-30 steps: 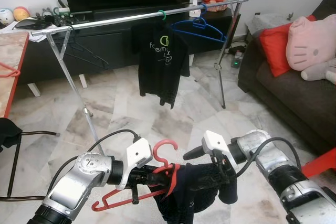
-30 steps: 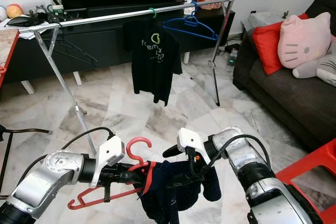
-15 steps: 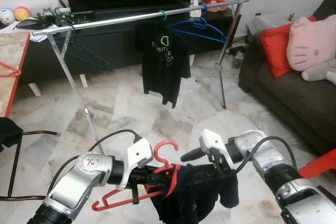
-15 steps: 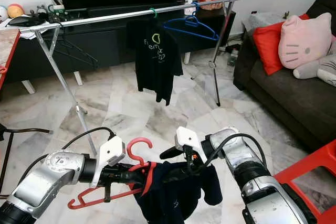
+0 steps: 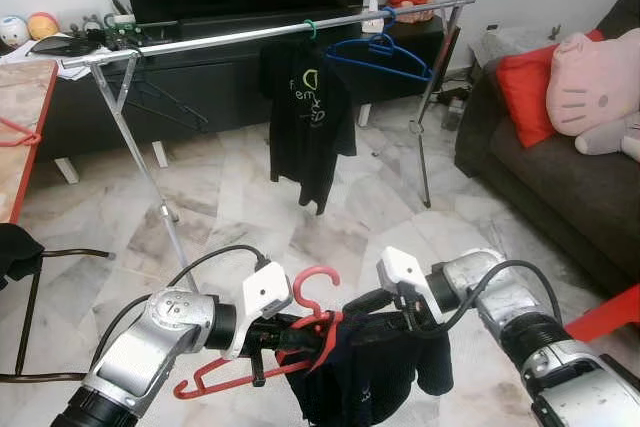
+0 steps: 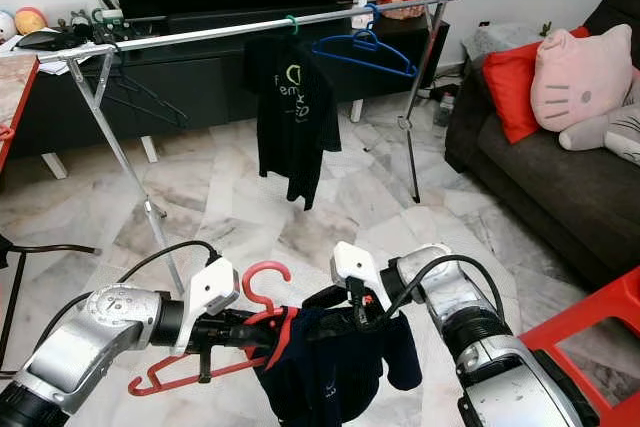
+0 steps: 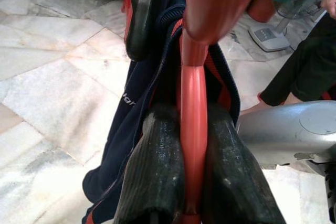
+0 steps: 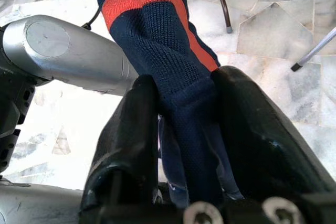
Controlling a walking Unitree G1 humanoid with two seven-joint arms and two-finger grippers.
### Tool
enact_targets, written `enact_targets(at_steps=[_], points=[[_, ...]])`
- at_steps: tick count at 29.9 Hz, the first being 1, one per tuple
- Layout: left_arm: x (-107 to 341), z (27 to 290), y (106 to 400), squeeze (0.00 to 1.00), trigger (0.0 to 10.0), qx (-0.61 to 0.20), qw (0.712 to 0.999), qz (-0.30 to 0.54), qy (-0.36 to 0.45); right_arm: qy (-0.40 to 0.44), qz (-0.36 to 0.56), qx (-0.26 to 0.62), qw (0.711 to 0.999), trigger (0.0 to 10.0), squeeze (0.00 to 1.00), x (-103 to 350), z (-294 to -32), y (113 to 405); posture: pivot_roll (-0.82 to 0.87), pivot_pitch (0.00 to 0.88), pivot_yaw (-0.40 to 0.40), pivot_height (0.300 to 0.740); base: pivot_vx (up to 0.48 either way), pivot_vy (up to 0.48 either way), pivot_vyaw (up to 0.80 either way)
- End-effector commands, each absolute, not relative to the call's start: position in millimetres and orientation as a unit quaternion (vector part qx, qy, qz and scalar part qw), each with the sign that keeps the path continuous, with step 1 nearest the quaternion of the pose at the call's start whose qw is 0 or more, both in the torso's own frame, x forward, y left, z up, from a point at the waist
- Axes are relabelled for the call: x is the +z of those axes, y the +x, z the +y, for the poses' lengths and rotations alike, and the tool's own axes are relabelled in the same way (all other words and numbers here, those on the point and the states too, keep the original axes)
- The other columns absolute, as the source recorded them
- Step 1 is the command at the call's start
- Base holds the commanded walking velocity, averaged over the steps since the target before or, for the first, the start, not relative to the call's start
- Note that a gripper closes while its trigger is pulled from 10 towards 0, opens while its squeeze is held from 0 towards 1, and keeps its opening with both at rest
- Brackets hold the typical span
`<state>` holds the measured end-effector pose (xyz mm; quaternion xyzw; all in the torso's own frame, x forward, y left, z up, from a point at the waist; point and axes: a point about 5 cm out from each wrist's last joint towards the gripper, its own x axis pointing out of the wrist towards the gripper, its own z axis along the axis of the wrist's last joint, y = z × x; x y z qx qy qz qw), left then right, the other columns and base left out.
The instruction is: Hang hanger
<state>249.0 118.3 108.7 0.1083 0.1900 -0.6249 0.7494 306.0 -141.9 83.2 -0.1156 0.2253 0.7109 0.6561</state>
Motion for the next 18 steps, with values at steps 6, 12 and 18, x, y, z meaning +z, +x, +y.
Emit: enact_targets(at_steps=[6,12,18], points=[[117.7,111.5,253.6,0.00,10.0,-0.630,0.750,0.166,0.113,-0.121,0.213,0.708,0.662,0.0,0.00,87.8,-140.6,309.6,0.02,0.000,-0.100,0.740,0.000,0.000,0.00],[118.0,111.8,255.6,0.00,10.0,-0.626,0.753,0.164,0.115,-0.121,0.213,0.707,0.664,0.0,0.00,87.2,-139.3,309.9,0.02,0.000,-0.098,0.740,0.000,0.000,0.00],[118.2,113.7,258.3,0.00,10.0,-0.620,0.758,0.163,0.124,-0.124,0.214,0.704,0.666,0.0,0.00,87.5,-139.4,310.8,0.02,0.000,-0.099,0.740,0.000,0.000,0.00]])
